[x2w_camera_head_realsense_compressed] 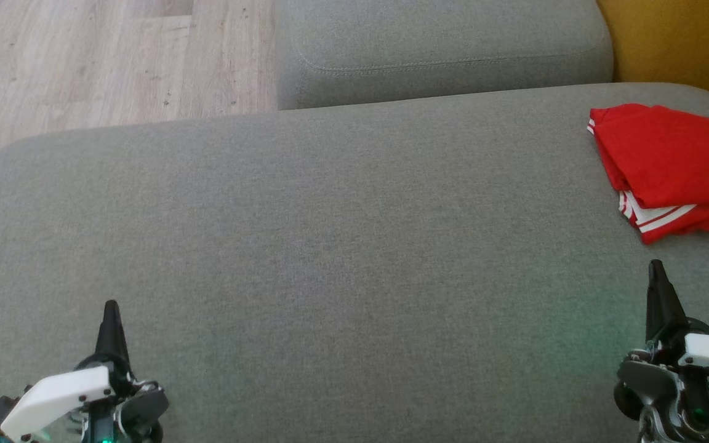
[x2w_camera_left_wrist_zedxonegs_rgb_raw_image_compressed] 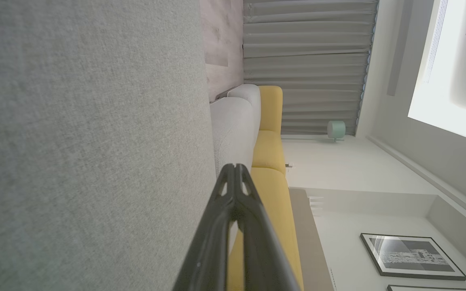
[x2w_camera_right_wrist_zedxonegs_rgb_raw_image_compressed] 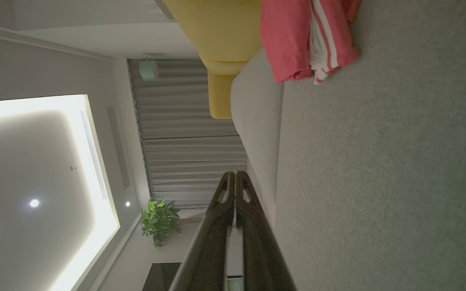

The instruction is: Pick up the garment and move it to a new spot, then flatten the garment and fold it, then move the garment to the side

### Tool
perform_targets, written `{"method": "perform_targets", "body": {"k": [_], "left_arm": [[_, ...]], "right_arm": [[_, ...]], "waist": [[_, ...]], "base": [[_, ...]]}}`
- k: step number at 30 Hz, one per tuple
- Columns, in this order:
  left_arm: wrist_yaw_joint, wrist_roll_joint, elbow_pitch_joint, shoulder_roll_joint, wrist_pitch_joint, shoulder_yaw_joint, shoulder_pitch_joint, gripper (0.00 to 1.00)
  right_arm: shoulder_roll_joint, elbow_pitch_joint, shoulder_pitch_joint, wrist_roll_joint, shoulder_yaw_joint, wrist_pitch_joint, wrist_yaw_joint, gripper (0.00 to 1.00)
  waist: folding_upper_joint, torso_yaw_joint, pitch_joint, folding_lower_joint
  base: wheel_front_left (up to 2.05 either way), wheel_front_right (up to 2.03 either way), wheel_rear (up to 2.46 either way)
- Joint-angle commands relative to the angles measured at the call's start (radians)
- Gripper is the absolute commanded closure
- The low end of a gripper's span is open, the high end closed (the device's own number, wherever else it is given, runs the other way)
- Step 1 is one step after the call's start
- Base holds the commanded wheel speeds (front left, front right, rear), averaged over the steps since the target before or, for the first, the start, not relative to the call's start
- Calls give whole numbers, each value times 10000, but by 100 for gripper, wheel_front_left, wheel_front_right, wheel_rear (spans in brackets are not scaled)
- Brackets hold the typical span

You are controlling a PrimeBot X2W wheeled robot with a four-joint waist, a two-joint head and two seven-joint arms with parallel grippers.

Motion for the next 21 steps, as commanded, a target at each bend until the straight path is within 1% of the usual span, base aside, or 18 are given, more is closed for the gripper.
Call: {"method": "perform_targets", "body": {"k": [1,21], "left_arm": [[-71,97,-281,41,82,417,-504,100],[-71,97,-281,41,82,418,-504,100]], "right_arm": [[-35,-311,-555,55,205,61,-7,100],[-35,-311,-555,56,206,60,-7,100]], "waist": [[0,0,0,0],[0,0,0,0]], "base": [[0,0,0],[0,0,0]]}}
